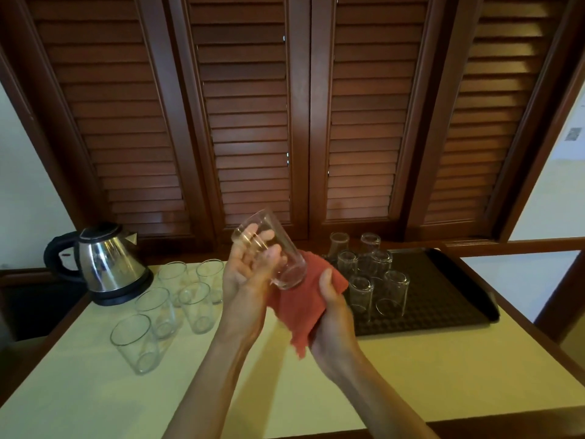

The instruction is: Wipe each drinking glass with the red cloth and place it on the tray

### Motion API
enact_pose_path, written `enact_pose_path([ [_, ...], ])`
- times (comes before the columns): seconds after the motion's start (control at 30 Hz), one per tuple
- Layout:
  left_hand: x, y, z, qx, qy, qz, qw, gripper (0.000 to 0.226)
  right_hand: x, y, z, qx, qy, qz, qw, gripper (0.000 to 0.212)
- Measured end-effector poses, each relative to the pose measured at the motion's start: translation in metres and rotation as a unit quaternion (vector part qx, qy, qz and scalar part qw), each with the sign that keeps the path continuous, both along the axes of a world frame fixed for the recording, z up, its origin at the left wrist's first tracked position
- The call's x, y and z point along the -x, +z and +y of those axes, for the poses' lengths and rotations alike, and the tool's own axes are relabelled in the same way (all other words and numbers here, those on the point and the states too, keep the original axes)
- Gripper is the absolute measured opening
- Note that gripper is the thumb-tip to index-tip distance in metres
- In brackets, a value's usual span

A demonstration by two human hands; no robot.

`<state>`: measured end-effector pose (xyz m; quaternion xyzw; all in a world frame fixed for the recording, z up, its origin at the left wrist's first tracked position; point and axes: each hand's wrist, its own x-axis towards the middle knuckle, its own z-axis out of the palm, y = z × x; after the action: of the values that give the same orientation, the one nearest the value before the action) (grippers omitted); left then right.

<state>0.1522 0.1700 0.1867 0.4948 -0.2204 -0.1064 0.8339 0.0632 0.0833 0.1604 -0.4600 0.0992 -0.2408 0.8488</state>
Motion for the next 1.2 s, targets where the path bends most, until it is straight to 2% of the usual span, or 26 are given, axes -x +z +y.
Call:
enact_pose_path([
  [0.07, 0.003, -0.008, 0.004, -0.025, 0.007, -0.031, 0.999, 0.07, -0.004, 0.017, -0.016, -0.063, 0.004, 0.003, 0.998, 0.063],
  [0.17, 0.004, -0.006, 0.008, -0.036, 0.019, -0.068, 0.997, 0.078, -0.006, 0.03, -0.021, -0.039, -0.039, 0.003, 0.998, 0.064],
  [0.3, -0.006, 0.008, 0.004, 0.041, 0.032, -0.032, 0.998, 0.079, 0.001, 0.014, 0.009, -0.013, -0.038, 0.004, 0.999, 0.09],
  [0.4, 0.001, 0.003, 0.005, 0.029, 0.0, -0.027, 0.999, 0.071, -0.004, 0.027, -0.007, -0.019, -0.026, -0.033, 0.999, 0.06],
  [0.43, 0.003, 0.002, 0.005, 0.031, -0.001, -0.019, 0.999, 0.069, -0.004, 0.038, -0.012, -0.008, -0.027, -0.041, 0.999, 0.056],
  [0.53, -0.004, 0.009, 0.003, 0.072, 0.027, 0.024, 0.997, 0.064, -0.005, 0.038, -0.002, 0.057, -0.035, -0.024, 0.997, 0.054],
  [0.63, -0.004, 0.014, 0.002, 0.112, 0.008, 0.032, 0.993, 0.063, -0.004, 0.027, 0.009, 0.013, -0.021, 0.012, 1.0, 0.054],
  [0.73, 0.005, 0.009, 0.006, 0.053, -0.024, -0.014, 0.998, 0.076, -0.002, 0.043, -0.012, -0.047, -0.013, -0.02, 0.999, 0.056],
  [0.8, 0.004, 0.008, 0.005, 0.022, 0.011, -0.037, 0.999, 0.076, -0.001, 0.05, -0.017, -0.035, -0.03, -0.023, 0.999, 0.057],
  [0.87, 0.001, 0.013, 0.0, 0.036, 0.05, -0.044, 0.997, 0.074, -0.001, 0.039, -0.005, -0.035, -0.038, -0.003, 0.999, 0.054],
  [0.93, 0.0, 0.016, -0.004, 0.044, 0.055, -0.065, 0.995, 0.075, 0.001, 0.031, 0.006, -0.087, -0.027, 0.01, 0.996, 0.056],
  [1.03, 0.0, 0.007, -0.002, -0.018, 0.032, -0.131, 0.991, 0.077, 0.003, 0.038, -0.009, -0.156, -0.007, -0.001, 0.988, 0.054],
  [1.1, -0.001, 0.0, 0.003, -0.053, 0.052, -0.157, 0.985, 0.078, 0.004, 0.05, -0.024, -0.151, -0.017, 0.001, 0.988, 0.054],
  [1.2, -0.004, -0.002, 0.007, -0.103, 0.097, -0.194, 0.971, 0.075, 0.001, 0.058, -0.031, -0.146, -0.061, 0.014, 0.987, 0.042],
])
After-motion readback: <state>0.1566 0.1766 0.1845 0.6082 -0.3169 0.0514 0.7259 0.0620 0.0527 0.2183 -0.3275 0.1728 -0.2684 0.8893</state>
